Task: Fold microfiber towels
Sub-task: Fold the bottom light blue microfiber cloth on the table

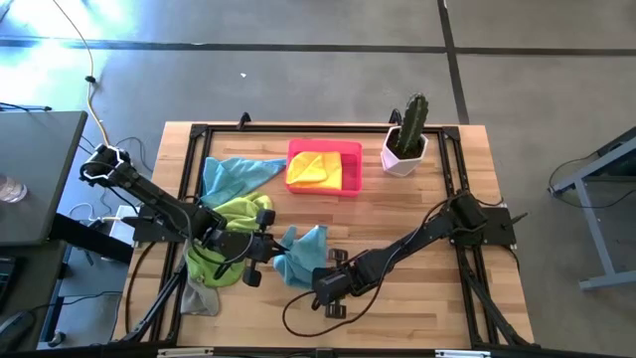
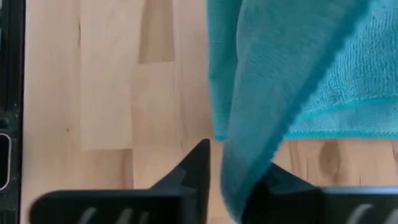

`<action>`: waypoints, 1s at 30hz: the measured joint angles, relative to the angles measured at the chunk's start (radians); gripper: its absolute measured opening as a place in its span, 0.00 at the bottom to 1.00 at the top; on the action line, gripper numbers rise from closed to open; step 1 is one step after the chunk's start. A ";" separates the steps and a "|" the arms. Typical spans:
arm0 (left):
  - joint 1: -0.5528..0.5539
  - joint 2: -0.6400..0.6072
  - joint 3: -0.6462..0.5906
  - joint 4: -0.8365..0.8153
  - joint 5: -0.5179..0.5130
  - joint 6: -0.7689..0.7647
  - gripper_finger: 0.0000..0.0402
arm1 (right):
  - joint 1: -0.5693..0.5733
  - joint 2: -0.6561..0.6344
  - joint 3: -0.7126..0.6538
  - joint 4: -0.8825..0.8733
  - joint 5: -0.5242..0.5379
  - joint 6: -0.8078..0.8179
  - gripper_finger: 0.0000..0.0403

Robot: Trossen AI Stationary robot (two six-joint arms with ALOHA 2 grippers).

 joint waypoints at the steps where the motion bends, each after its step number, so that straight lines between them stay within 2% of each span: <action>1: 0.000 0.000 0.000 -0.007 0.001 -0.013 0.00 | 0.001 0.000 0.000 -0.008 0.000 0.005 0.06; 3: 0.000 0.000 0.000 -0.020 0.005 -0.032 0.00 | 0.002 0.000 0.000 -0.024 0.007 0.035 0.02; 8: 0.000 0.000 -0.001 -0.063 0.073 -0.094 0.00 | 0.008 -0.002 0.000 -0.041 0.079 0.188 0.01; 13: 0.000 0.001 -0.042 -0.059 0.113 -0.103 0.00 | 0.030 -0.002 0.000 -0.047 0.113 0.209 0.00; 23: 0.000 0.001 -0.180 0.137 0.111 -0.102 0.01 | 0.058 -0.003 0.001 -0.068 0.144 0.400 0.00; 30: 0.000 0.001 -0.255 0.228 0.121 -0.101 0.11 | 0.075 -0.004 0.113 -0.280 0.219 0.492 0.00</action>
